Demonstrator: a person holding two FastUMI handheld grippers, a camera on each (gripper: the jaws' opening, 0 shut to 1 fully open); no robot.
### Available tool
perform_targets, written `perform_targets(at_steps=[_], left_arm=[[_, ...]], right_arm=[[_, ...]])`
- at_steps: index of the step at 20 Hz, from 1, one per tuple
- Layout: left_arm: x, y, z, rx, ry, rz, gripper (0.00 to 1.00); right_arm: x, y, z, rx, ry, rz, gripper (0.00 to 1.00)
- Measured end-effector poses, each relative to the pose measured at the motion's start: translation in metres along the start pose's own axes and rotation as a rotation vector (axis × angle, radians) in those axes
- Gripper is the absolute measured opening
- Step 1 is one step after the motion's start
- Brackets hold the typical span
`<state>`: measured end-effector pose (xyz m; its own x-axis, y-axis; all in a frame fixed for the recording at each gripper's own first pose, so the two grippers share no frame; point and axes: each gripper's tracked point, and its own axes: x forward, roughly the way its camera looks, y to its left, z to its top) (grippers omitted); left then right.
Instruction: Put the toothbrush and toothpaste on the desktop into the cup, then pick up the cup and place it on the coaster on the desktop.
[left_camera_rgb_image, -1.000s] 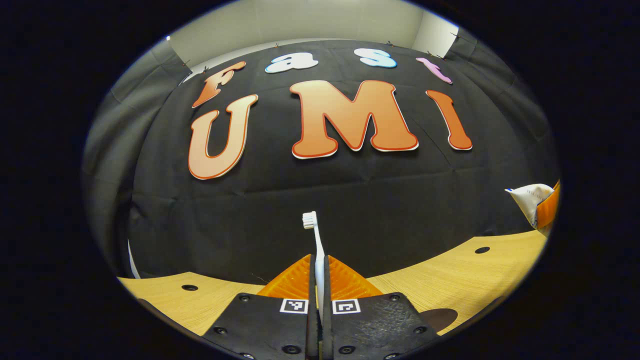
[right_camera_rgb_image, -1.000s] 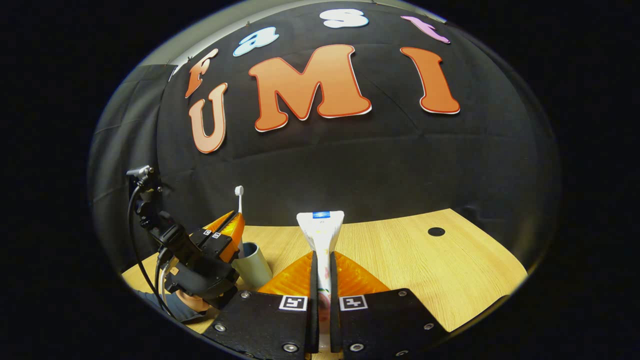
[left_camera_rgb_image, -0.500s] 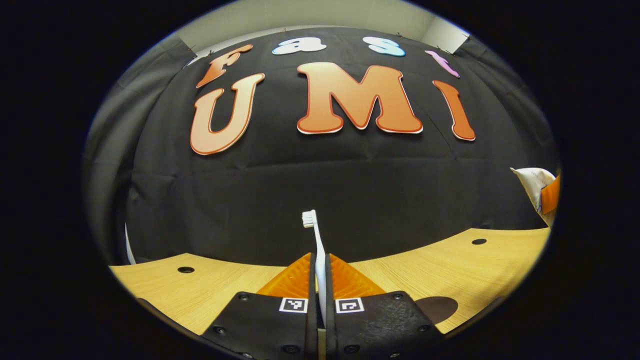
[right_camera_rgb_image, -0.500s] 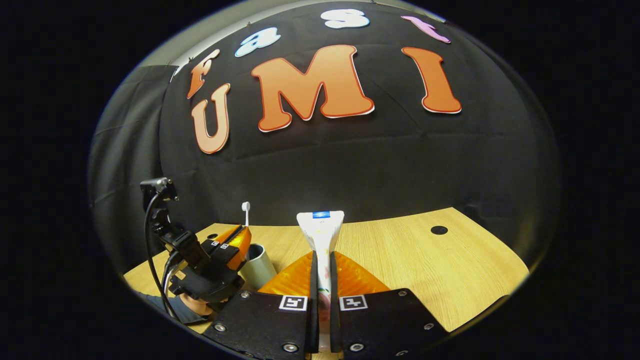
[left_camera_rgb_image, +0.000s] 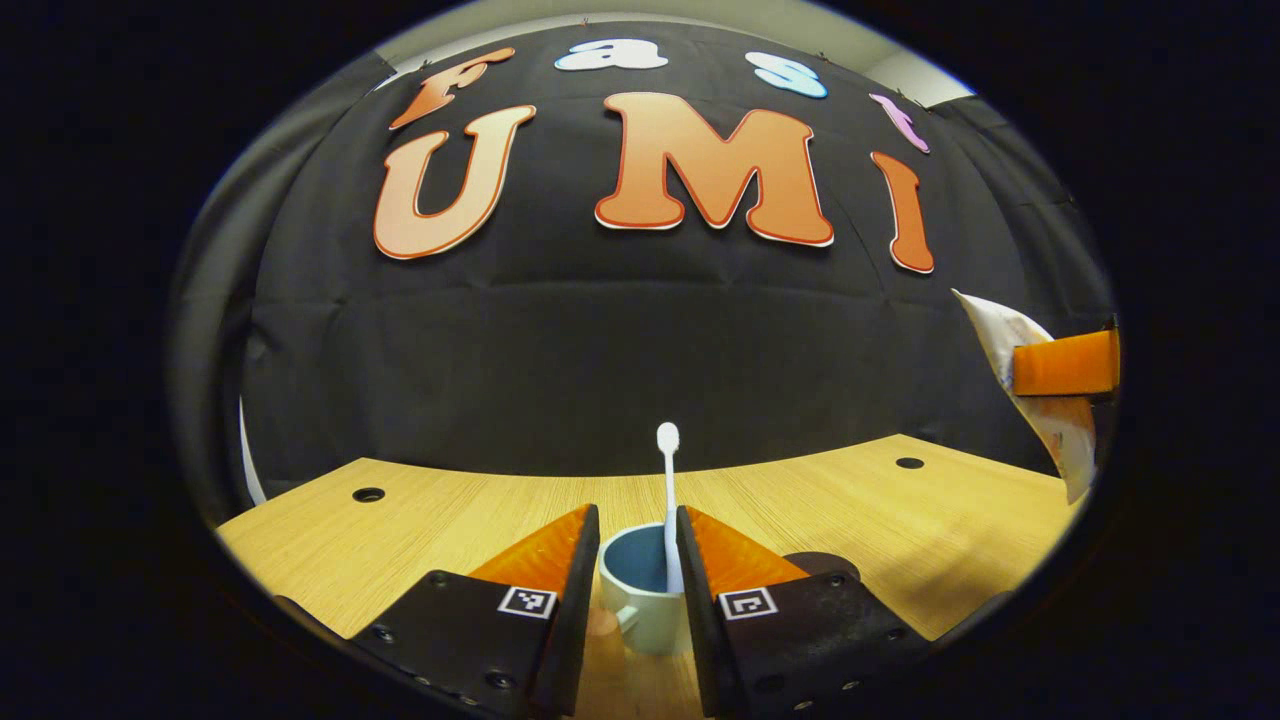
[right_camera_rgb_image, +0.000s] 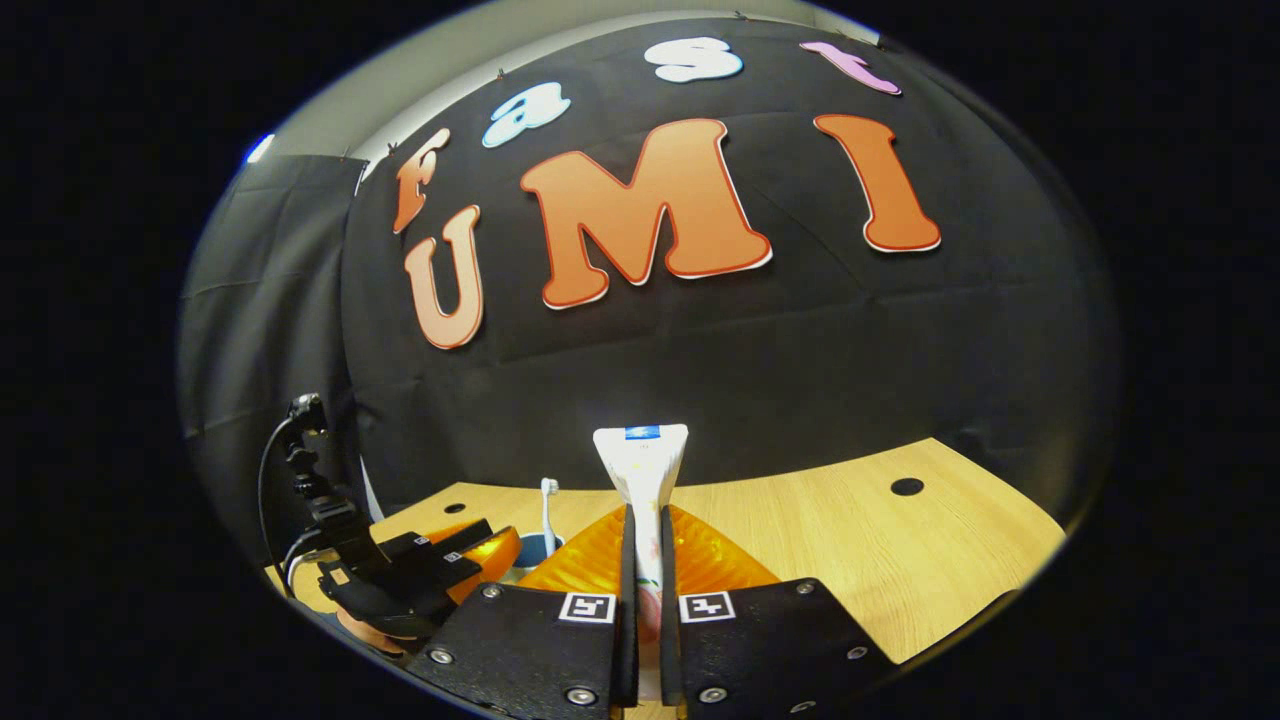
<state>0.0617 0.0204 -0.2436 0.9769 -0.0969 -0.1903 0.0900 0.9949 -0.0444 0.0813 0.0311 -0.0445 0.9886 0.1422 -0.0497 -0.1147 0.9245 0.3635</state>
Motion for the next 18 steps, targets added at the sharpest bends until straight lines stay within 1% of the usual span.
perform_targets(at_steps=[1,3,4,6,7,9,10,12,15,18], left_arm=[[-0.011,0.007,0.006,-0.006,-0.001,0.002,0.44],[-0.029,0.014,0.019,-0.006,0.0,-0.004,0.55],[-0.036,0.019,0.022,-0.003,0.0,0.0,0.71],[-0.053,0.03,0.033,0.011,-0.01,0.015,0.78],[-0.061,0.034,0.037,0.016,-0.015,0.019,0.78],[-0.074,0.043,0.043,0.027,-0.022,0.032,0.9],[-0.079,0.045,0.043,0.031,-0.017,0.027,0.93],[-0.091,0.052,0.039,0.039,0.014,0.023,0.93],[-0.11,0.064,0.041,0.033,0.023,0.036,0.93],[-0.121,0.076,0.037,0.021,0.034,0.048,0.93]], right_arm=[[0.003,0.008,0.005,0.003,-0.019,0.025,0.09],[0.01,0.022,0.013,-0.006,-0.045,0.053,0.09],[0.014,0.028,0.016,-0.009,-0.051,0.065,0.09],[0.025,0.045,0.022,-0.011,-0.071,0.104,0.09],[0.029,0.053,0.024,-0.013,-0.081,0.125,0.09],[0.042,0.071,0.025,-0.004,-0.096,0.169,0.09],[0.047,0.076,0.023,0.004,-0.094,0.182,0.08],[0.053,0.091,0.026,0.014,-0.127,0.213,0.09],[0.067,0.113,0.031,-0.023,-0.191,0.256,0.09],[0.083,0.131,0.034,-0.025,-0.228,0.287,0.09]])
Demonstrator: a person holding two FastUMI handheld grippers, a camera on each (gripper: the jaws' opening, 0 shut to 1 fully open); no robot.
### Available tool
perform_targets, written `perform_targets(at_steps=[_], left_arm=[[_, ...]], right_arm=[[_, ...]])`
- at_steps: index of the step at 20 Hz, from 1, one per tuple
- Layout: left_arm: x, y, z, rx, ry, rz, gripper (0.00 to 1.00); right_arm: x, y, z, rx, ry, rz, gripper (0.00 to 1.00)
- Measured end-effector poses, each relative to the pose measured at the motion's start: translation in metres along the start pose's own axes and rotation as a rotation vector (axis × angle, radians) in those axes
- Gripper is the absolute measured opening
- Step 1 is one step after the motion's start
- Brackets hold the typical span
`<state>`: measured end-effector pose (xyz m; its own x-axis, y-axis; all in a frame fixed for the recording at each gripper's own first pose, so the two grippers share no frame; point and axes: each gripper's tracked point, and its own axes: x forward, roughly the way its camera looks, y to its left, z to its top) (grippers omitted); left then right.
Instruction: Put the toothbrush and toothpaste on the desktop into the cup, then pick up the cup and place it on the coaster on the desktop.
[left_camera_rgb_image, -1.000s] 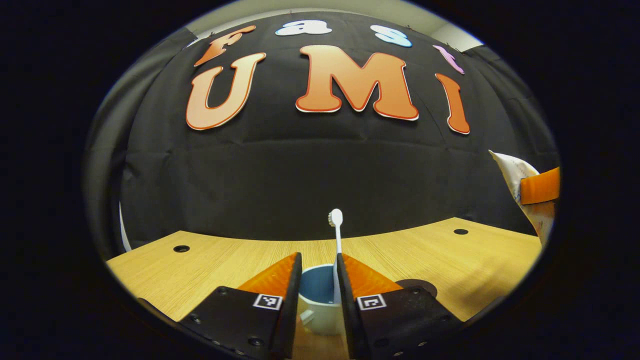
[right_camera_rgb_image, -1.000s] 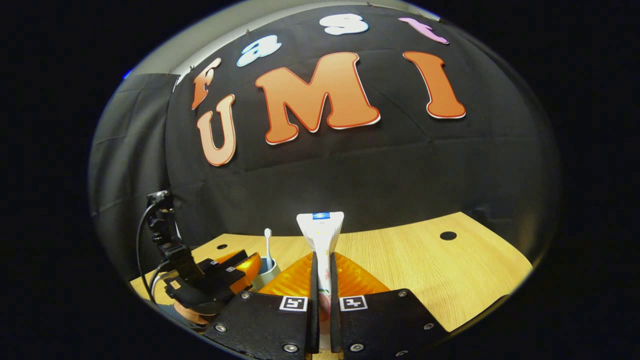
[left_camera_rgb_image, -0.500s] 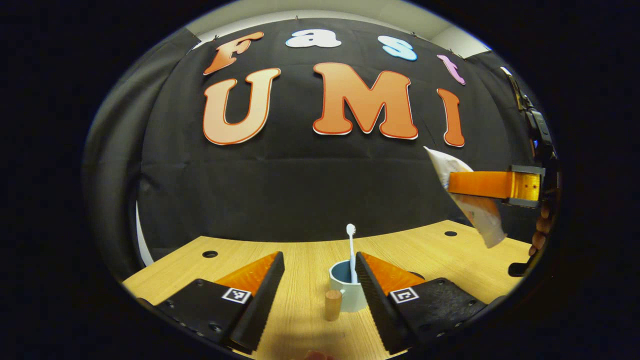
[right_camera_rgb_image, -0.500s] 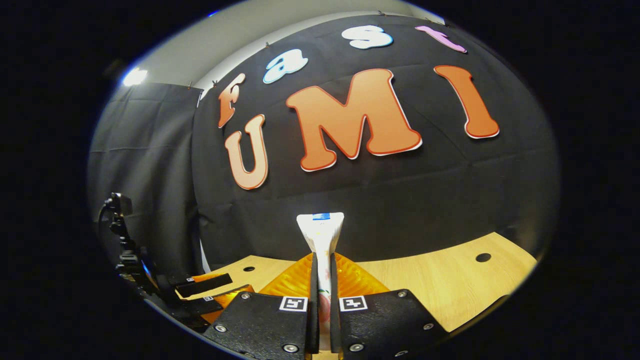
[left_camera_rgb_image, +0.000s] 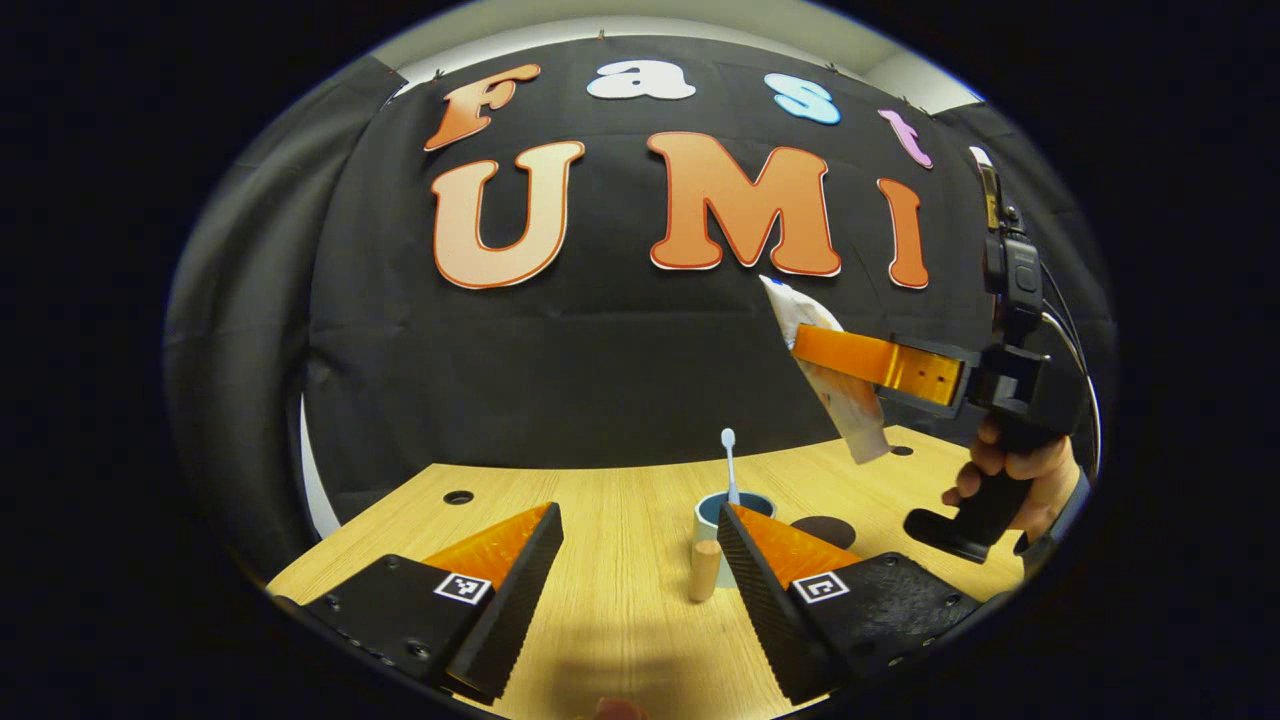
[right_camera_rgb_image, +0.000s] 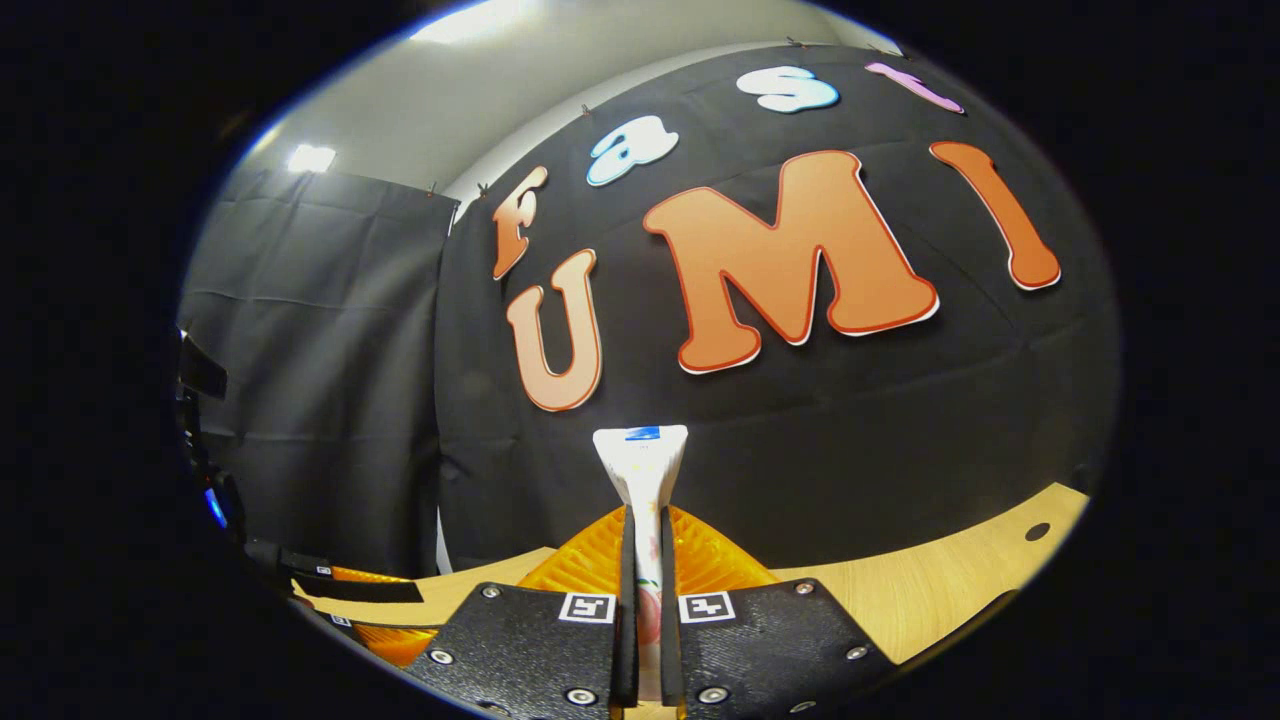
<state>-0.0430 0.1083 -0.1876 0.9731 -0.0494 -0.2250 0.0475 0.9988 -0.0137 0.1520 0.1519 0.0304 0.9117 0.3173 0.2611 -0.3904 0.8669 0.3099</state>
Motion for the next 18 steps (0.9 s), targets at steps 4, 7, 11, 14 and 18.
perform_targets(at_steps=[4,7,11,14,18], left_arm=[[-0.01,0.021,-0.009,-0.023,0.007,0.033,0.93],[-0.012,0.036,-0.018,-0.036,0.02,0.056,0.94],[-0.013,0.045,-0.031,-0.057,0.046,0.074,0.94],[-0.01,0.048,-0.039,-0.073,0.065,0.073,0.94],[-0.006,0.044,-0.052,-0.091,0.096,0.068,0.94]], right_arm=[[0.025,0.014,-0.017,0.0,-0.017,0.032,0.09],[0.042,0.017,-0.043,0.014,-0.001,0.046,0.09],[0.059,0.014,-0.067,0.026,0.013,0.037,0.09],[0.064,0.011,-0.08,0.028,0.02,0.035,0.09],[0.066,0.006,-0.097,0.017,0.041,0.03,0.11]])
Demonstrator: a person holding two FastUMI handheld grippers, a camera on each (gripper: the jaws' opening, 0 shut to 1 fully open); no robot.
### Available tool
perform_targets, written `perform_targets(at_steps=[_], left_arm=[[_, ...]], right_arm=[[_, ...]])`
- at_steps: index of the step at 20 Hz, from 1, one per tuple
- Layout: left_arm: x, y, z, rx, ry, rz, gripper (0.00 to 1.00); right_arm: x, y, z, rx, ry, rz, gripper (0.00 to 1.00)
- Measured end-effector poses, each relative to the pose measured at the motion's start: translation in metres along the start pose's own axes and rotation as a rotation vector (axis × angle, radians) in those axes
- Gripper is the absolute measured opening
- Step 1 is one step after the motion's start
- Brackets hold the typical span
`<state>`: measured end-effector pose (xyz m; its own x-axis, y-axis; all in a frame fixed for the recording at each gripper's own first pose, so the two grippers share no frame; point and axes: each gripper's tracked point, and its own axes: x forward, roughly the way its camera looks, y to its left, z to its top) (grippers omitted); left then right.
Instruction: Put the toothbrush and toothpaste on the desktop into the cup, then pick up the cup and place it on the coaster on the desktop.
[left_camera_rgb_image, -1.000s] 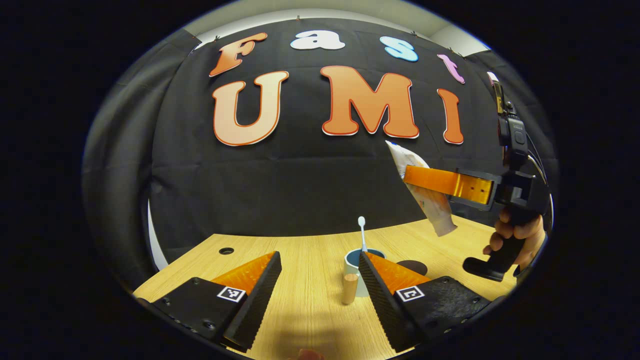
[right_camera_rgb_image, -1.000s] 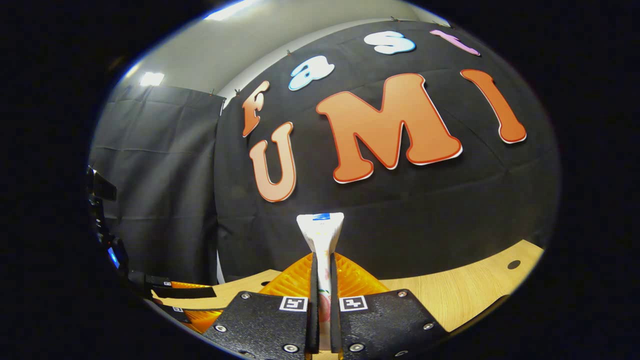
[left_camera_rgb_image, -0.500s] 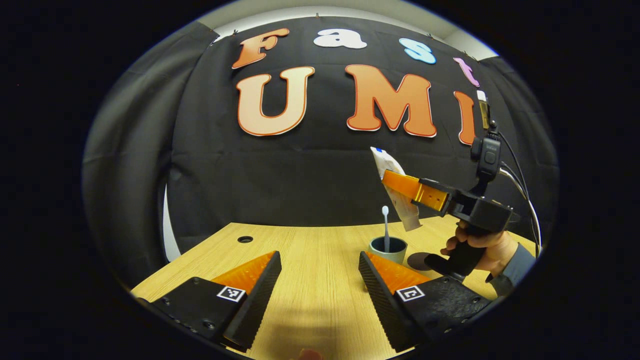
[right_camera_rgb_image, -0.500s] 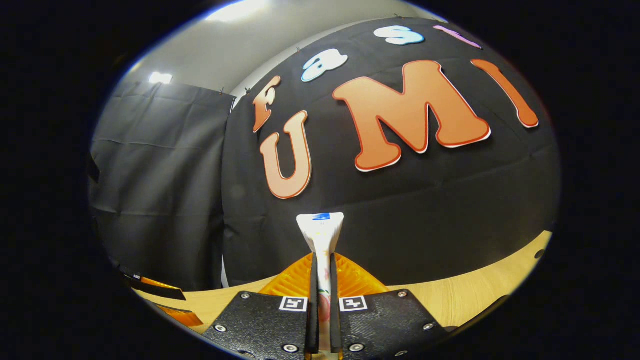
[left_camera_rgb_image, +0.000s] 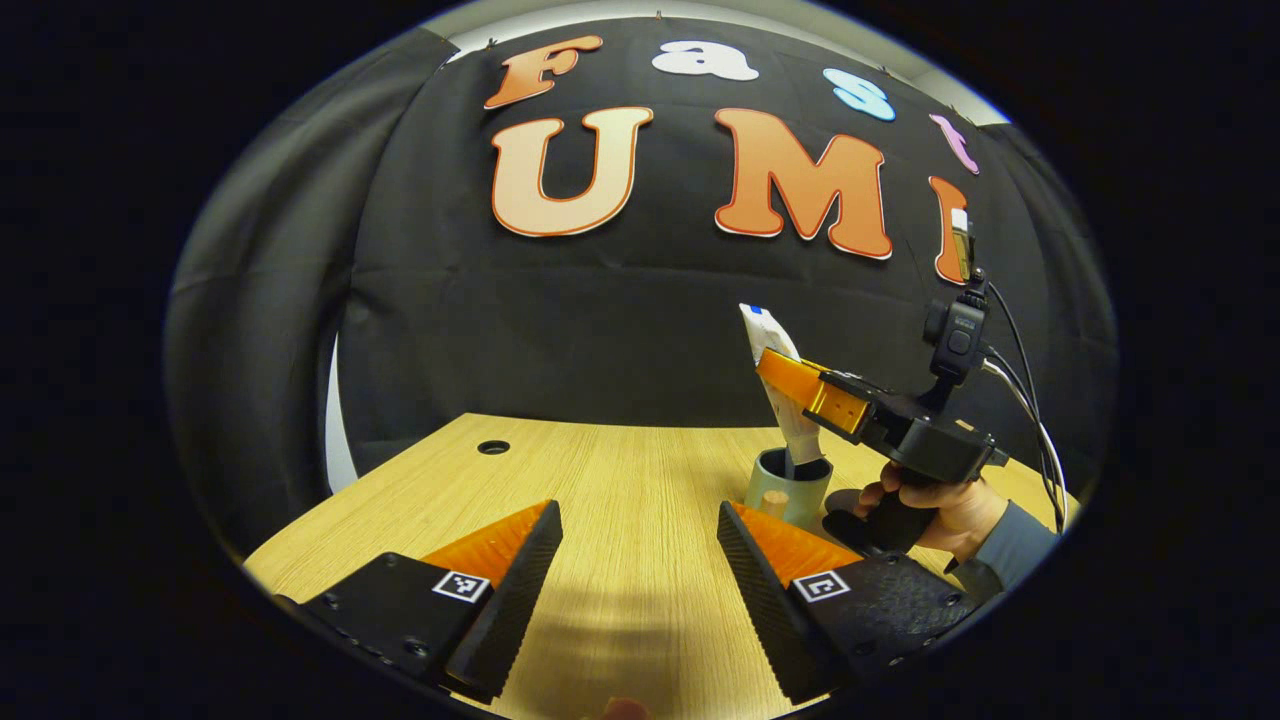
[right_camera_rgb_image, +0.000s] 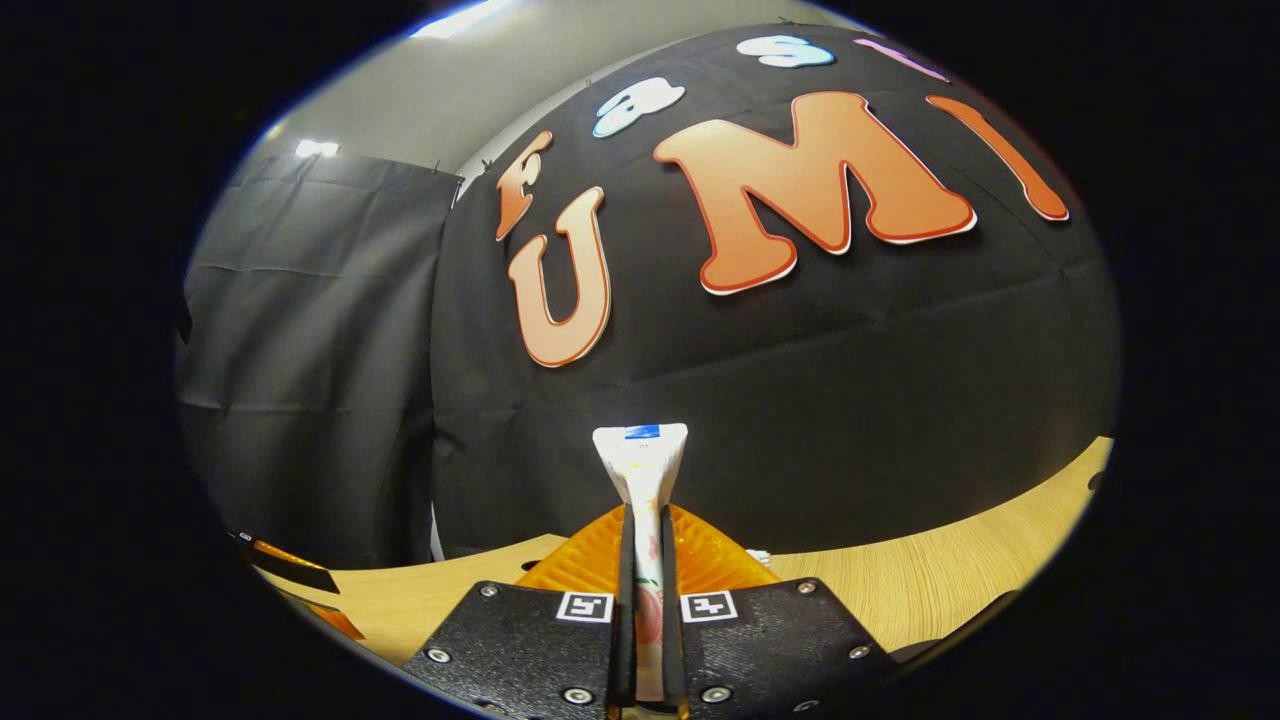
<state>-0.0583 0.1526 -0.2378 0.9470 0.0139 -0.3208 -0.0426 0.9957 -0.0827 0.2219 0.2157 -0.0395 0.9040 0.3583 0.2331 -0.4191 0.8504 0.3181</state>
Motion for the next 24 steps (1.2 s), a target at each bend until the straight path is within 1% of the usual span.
perform_targets(at_steps=[3,4,6,7,9,12,14,15,16,17,19,21,22,24], left_arm=[[0.004,-0.002,-0.007,-0.02,0.02,-0.001,0.94],[0.006,-0.006,-0.012,-0.025,0.037,-0.001,0.95],[0.01,-0.007,-0.019,-0.032,0.059,0.002,0.97],[0.012,-0.009,-0.02,-0.037,0.067,0.002,0.97],[0.013,-0.011,-0.024,-0.039,0.077,-0.002,0.97],[0.015,-0.026,-0.017,-0.018,0.075,-0.022,0.96],[0.014,-0.037,-0.008,0.027,0.062,-0.043,0.96],[0.015,-0.042,-0.003,0.053,0.058,-0.054,0.96],[0.018,-0.049,0.003,0.079,0.049,-0.069,0.96],[0.021,-0.056,0.01,0.101,0.04,-0.088,0.96],[0.028,-0.076,0.021,0.154,0.025,-0.143,0.96],[0.035,-0.094,0.033,0.204,0.015,-0.188,0.95],[0.039,-0.098,0.036,0.217,0.012,-0.198,0.94],[0.045,-0.106,0.043,0.249,0.005,-0.217,0.96]], right_arm=[[-0.002,-0.002,-0.018,-0.014,0.04,-0.004,0.12],[-0.003,-0.006,-0.023,-0.027,0.05,-0.022,0.13],[-0.015,-0.009,-0.03,-0.026,0.084,-0.032,0.15],[-0.014,-0.011,-0.032,-0.033,0.097,-0.038,0.15],[-0.025,-0.016,-0.035,-0.05,0.136,-0.049,0.15],[-0.047,-0.023,-0.041,-0.089,0.223,-0.053,0.21],[-0.06,-0.025,-0.03,-0.11,0.239,-0.048,0.24],[-0.068,-0.03,-0.023,-0.148,0.258,-0.045,0.25],[-0.075,-0.034,-0.014,-0.18,0.259,-0.049,0.28],[-0.083,-0.039,-0.002,-0.206,0.257,-0.058,0.31],[-0.098,-0.045,0.026,-0.233,0.243,-0.066,0.47],[-0.12,-0.05,0.062,-0.246,0.207,-0.072,0.66],[-0.127,-0.051,0.074,-0.257,0.193,-0.076,0.75],[-0.142,-0.054,0.098,-0.281,0.165,-0.09,0.83]])
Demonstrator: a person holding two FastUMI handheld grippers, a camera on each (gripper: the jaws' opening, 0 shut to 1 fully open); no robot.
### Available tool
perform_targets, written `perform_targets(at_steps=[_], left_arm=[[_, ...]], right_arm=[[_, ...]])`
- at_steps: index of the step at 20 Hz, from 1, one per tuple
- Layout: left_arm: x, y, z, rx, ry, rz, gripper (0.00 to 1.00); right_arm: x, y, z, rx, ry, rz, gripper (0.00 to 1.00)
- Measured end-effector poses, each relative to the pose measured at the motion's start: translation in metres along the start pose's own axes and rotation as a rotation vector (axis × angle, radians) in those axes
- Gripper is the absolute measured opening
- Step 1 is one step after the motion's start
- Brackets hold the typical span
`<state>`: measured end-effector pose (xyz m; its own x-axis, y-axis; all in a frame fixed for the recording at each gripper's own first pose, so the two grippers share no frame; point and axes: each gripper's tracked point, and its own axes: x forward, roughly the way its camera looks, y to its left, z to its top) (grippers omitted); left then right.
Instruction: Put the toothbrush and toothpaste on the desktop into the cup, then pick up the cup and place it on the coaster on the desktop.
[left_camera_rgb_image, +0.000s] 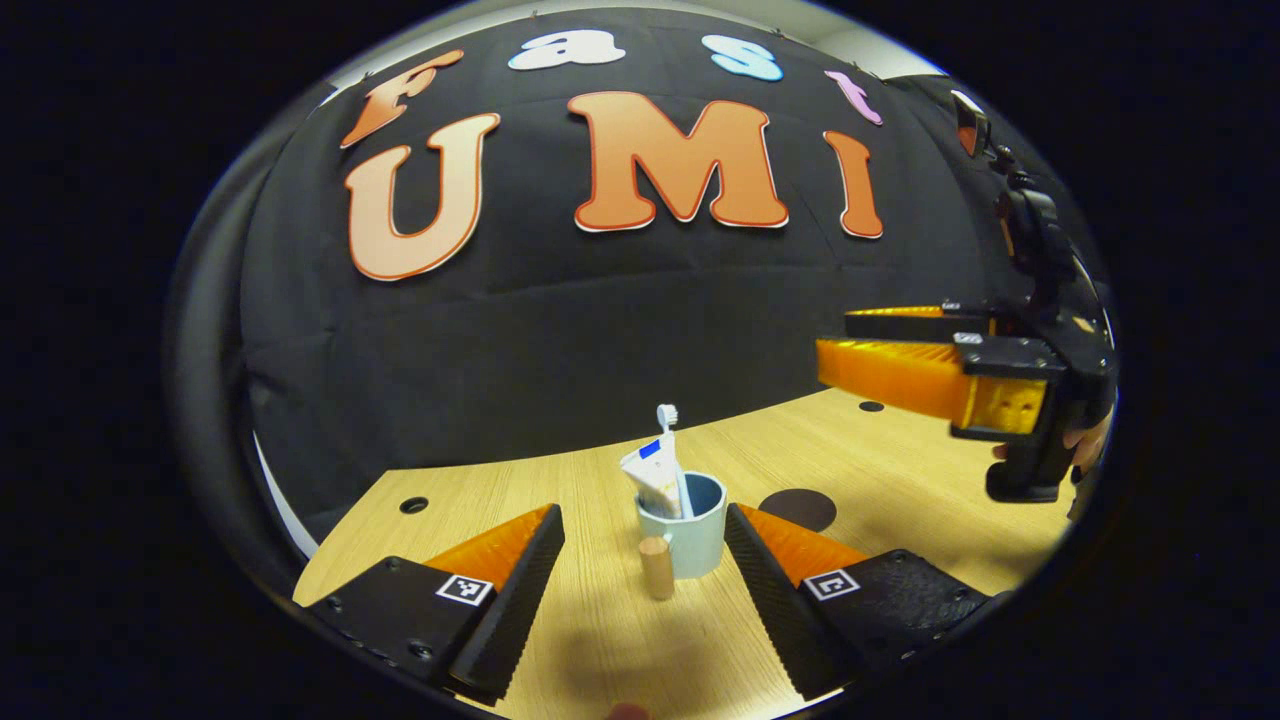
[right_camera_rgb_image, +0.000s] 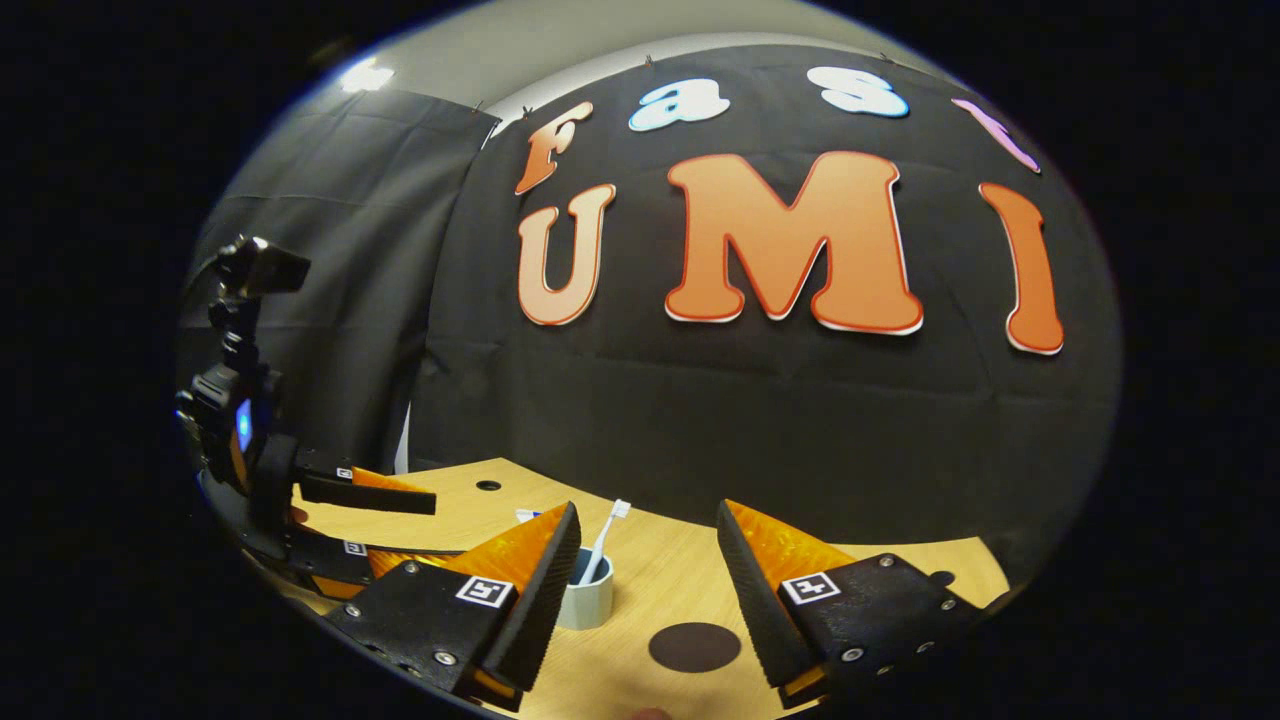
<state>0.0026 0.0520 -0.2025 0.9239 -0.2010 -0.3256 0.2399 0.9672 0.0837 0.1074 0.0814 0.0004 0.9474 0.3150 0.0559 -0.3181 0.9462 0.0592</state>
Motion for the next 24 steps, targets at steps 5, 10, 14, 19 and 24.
perform_targets(at_steps=[5,10,14,19,24], left_arm=[[0.028,-0.019,-0.012,0.045,0.08,-0.055,0.96],[0.051,-0.014,-0.044,-0.001,0.194,-0.086,0.97],[0.063,-0.011,-0.059,0.018,0.276,-0.114,0.97],[0.079,-0.018,-0.078,0.029,0.379,-0.171,0.97],[0.092,-0.028,-0.101,0.042,0.484,-0.216,0.93]], right_arm=[[-0.057,-0.027,0.056,-0.012,-0.08,-0.08,0.9],[-0.098,-0.042,0.078,-0.02,-0.102,-0.127,0.9],[-0.119,-0.044,0.086,-0.054,-0.1,-0.124,0.91],[-0.13,-0.042,0.079,-0.087,-0.053,-0.121,0.92],[-0.13,-0.042,0.065,-0.085,-0.018,-0.115,0.94]])
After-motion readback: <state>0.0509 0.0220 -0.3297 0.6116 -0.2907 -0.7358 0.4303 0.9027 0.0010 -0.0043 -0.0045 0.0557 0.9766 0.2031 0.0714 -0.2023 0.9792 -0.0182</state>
